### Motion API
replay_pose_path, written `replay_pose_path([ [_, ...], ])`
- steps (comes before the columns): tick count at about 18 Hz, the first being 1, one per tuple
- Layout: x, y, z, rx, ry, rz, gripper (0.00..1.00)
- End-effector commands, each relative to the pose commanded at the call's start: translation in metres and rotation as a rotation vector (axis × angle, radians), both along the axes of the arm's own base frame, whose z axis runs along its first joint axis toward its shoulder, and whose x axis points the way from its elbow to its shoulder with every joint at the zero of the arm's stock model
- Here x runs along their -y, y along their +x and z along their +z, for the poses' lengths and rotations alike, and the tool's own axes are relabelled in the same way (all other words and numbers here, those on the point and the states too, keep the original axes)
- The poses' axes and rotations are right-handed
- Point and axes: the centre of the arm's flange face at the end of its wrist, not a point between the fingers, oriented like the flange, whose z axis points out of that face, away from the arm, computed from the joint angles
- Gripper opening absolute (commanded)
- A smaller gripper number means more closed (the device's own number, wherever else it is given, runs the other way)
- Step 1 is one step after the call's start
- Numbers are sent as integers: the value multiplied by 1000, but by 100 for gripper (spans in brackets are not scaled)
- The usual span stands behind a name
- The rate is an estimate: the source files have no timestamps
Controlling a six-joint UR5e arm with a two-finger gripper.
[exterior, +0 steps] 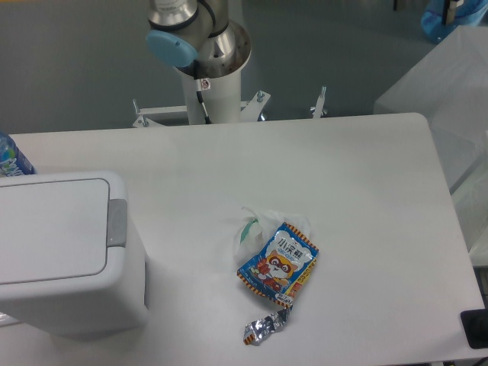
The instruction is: Open the trash can
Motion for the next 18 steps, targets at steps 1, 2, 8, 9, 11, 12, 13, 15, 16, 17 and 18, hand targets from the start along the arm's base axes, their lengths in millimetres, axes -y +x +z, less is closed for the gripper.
replay_pose_path([
  [1, 0, 0, 0, 0, 0, 0, 100],
  [2, 0, 0, 0, 0, 0, 0, 100],
  [8, -33, 13, 4, 55, 64, 128, 100],
  [9, -43, 16, 4, 79, 98, 183, 100],
  [11, -64, 21, 9, 114, 201, 287, 100],
  [12, -72, 24, 10, 137, 246, 338, 100],
  [13, -79, 26, 10, 161, 281, 386, 100],
  [15, -100, 37, 10, 192, 319, 434, 100],
  [16, -108, 41, 9, 207, 332, 459, 100],
  [17, -115, 44, 9, 218, 346, 478, 100],
  [18, -123, 46, 8, 223, 359, 492, 100],
])
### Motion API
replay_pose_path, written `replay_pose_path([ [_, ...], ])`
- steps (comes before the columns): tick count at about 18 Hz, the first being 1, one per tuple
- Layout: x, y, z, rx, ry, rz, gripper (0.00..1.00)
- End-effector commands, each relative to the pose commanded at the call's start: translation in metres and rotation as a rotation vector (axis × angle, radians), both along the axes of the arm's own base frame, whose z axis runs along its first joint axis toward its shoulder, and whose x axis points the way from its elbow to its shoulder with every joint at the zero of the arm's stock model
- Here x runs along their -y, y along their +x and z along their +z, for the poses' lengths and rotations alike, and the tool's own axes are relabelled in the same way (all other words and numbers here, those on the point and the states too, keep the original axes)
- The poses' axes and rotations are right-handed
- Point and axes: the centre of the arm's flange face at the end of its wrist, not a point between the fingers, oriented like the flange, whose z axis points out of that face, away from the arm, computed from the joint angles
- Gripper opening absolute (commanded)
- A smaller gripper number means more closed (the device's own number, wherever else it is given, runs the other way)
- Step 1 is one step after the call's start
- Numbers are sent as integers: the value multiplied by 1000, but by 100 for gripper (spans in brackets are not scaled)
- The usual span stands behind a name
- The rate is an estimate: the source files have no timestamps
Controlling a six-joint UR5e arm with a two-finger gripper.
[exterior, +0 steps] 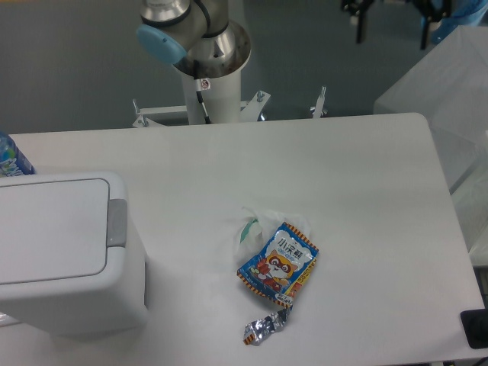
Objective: Open the trash can
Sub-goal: 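Swing the open gripper over toward the white trash can lid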
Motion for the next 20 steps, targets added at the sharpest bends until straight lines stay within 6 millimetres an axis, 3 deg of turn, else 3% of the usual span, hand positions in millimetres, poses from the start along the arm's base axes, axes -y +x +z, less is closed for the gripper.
replay_pose_path([
  [7, -71, 34, -15, 113, 127, 169, 100],
  [14, -119, 65, -37, 170, 147, 188, 100],
  [20, -185, 92, -67, 284, 165, 205, 100],
])
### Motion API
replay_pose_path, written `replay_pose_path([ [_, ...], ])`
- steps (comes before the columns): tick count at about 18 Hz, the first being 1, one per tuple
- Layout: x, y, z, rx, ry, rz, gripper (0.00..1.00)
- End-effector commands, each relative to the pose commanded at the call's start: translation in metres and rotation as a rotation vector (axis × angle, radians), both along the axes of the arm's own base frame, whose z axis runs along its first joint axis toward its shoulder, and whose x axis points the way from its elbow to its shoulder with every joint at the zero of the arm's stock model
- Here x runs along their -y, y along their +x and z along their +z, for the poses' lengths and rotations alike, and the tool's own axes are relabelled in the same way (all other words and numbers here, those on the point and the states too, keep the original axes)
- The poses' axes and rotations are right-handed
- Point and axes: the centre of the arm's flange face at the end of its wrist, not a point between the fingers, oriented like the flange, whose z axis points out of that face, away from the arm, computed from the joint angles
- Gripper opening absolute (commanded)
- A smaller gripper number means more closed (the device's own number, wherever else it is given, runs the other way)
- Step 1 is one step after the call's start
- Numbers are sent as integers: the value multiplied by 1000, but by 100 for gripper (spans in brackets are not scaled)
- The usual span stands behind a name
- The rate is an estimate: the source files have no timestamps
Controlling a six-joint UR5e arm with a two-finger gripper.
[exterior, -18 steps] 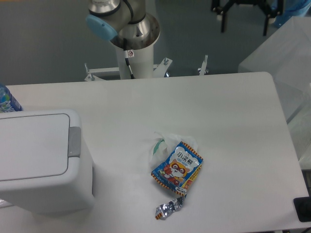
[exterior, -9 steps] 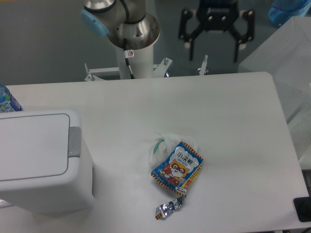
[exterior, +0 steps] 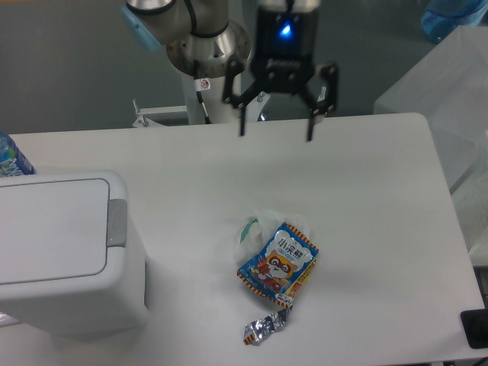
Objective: Open the trash can
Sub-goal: 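Swing the open gripper over toward the white trash can lid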
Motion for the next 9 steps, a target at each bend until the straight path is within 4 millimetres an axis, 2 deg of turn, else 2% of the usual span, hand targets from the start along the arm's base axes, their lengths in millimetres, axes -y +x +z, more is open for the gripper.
replay_pose_path([
  [3, -26, 7, -14, 46, 28, 45, 100],
  [6, -40, 13, -17, 76, 57, 83, 100],
  [9, -58, 24, -30, 100, 49, 71, 100],
])
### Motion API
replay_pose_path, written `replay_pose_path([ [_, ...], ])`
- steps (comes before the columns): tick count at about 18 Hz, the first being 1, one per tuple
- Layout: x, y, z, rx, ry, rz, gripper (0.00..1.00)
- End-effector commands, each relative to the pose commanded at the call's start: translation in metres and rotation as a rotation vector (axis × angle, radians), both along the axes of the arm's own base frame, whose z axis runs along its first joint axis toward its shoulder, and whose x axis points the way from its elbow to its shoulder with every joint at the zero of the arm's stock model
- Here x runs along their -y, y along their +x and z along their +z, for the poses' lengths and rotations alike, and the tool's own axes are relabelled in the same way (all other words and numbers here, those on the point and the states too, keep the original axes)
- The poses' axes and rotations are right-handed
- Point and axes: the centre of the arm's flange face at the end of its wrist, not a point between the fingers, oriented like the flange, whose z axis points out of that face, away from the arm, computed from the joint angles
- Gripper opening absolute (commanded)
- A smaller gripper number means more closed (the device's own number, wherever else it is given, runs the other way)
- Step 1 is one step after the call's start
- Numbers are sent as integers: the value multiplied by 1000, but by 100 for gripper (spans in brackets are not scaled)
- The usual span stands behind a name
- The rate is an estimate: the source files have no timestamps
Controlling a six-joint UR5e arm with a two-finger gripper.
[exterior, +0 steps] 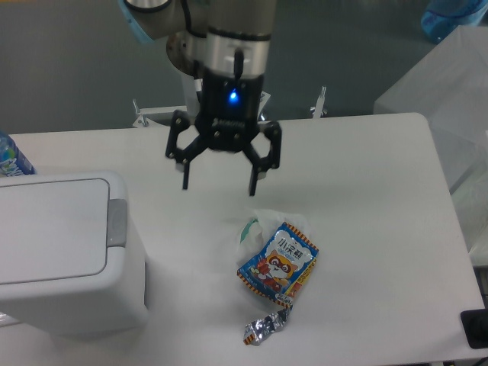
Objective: Open the trash can
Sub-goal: 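Swing the open gripper over toward the white trash can lid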
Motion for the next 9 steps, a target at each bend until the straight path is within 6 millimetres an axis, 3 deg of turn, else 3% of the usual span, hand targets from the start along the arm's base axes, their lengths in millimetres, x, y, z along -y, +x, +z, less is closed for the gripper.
replay_pose_path([
  [9, -22, 21, -15, 23, -18, -43, 100],
])
